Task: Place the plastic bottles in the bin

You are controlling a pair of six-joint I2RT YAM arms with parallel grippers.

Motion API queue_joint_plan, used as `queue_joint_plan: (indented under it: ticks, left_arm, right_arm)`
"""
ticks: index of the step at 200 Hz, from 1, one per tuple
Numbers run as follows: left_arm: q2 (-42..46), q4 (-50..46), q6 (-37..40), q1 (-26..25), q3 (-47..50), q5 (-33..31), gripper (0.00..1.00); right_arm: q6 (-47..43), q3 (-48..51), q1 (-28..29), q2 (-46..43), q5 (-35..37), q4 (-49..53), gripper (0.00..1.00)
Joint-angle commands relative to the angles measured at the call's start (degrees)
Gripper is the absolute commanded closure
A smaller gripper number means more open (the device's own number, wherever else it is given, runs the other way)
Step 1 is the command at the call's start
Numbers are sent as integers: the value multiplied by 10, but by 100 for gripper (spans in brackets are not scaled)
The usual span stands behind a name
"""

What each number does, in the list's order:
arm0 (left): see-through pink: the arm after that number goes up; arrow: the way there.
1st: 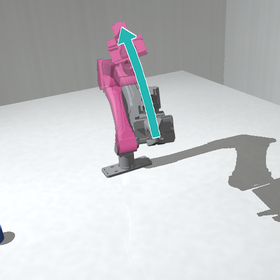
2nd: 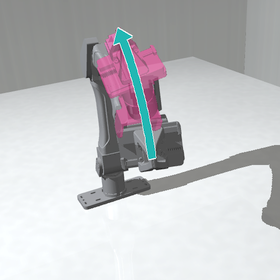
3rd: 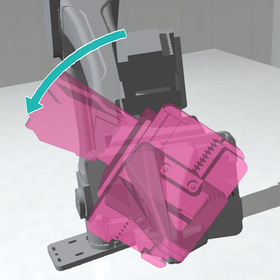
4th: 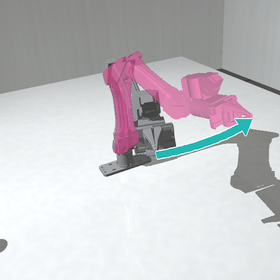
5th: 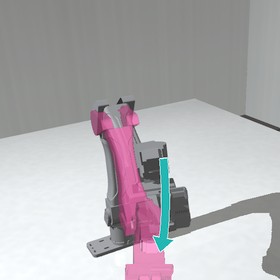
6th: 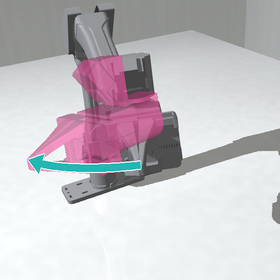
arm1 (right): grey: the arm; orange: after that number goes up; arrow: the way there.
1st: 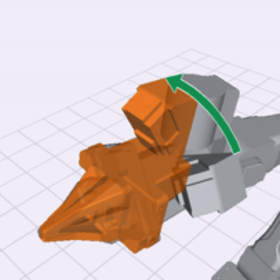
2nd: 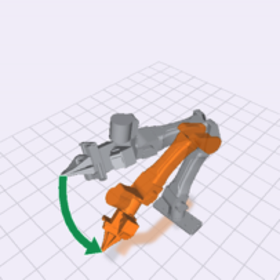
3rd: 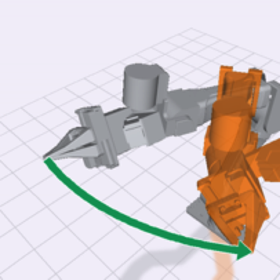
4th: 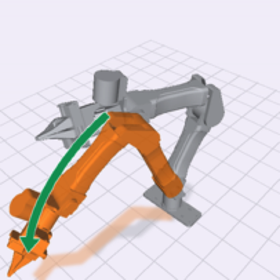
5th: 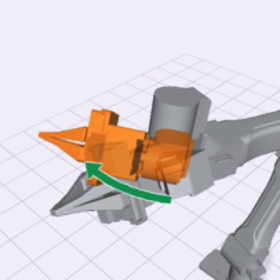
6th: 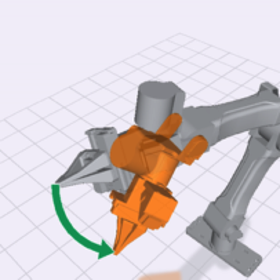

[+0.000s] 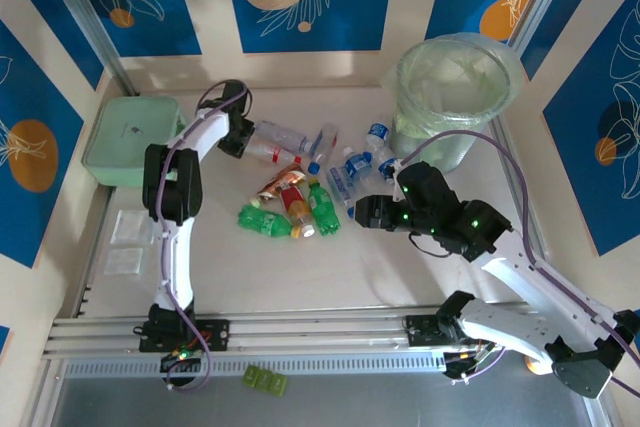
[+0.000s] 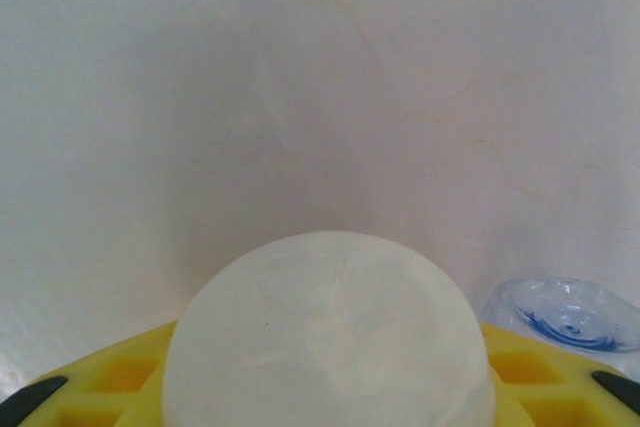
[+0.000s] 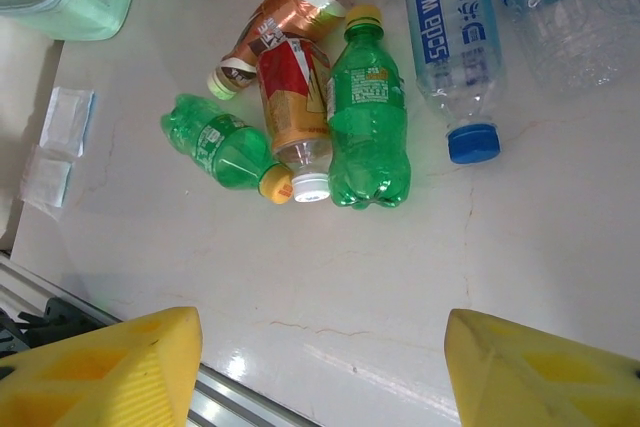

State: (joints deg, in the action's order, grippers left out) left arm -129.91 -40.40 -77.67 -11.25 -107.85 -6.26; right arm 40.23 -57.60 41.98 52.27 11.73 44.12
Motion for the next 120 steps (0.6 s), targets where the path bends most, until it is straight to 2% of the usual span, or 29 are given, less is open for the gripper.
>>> queue_joint_plan:
  ticks: [1, 48, 120]
  left_arm:
    - [45, -25, 10, 10, 7, -8, 53]
    - [106, -20, 15, 10, 51, -11, 53]
    - [208, -84, 55, 11, 81, -29, 54]
  right_arm:
    - [11, 6, -2, -14, -12, -7, 34]
    - [12, 6, -3, -33, -9, 1, 35]
    - [3, 0, -3, -51, -18, 15, 34]
